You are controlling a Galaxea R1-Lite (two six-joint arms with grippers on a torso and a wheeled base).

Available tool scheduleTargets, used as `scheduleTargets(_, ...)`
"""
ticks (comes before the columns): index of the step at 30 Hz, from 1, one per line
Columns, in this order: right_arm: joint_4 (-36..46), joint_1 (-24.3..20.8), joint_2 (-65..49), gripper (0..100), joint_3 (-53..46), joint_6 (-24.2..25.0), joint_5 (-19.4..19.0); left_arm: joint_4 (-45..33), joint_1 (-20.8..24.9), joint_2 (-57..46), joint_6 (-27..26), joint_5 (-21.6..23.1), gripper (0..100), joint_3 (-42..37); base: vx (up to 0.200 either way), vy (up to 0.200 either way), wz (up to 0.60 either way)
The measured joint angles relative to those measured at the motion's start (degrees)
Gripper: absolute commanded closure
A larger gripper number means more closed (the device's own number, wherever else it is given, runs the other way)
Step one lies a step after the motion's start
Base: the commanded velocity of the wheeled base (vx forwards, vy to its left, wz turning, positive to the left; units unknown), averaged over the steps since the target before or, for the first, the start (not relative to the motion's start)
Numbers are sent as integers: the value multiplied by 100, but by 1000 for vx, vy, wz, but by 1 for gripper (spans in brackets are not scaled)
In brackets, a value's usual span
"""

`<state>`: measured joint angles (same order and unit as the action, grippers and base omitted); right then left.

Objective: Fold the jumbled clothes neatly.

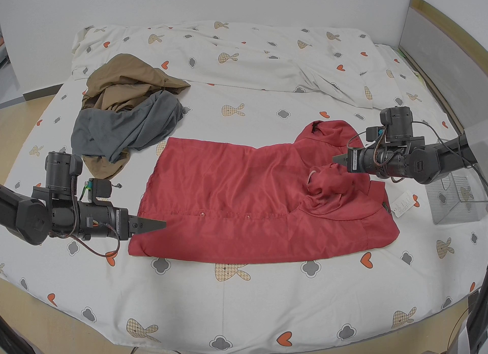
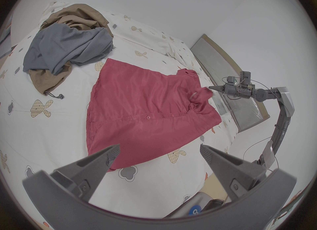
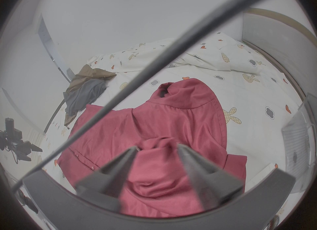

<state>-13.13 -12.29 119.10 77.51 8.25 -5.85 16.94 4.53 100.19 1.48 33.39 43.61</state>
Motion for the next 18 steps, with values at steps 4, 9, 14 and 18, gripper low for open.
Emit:
scheduleTargets(4,2,-2,44,0,166,118,-22,-1,20,0,0,0,0,-26,0,0,0)
scheduleTargets(9,57,-46,30,0,239,324,11,5,28,-22,0,0,0,-41,0,0,0)
scheduleTargets(14,76,-138,151,0,218,408,39,2,37,-41,-2,0,0,-56,0,0,0)
scheduleTargets(18,99,-226,394,0,215,433,184,0,43,-45,0,0,0,-65,0,0,0)
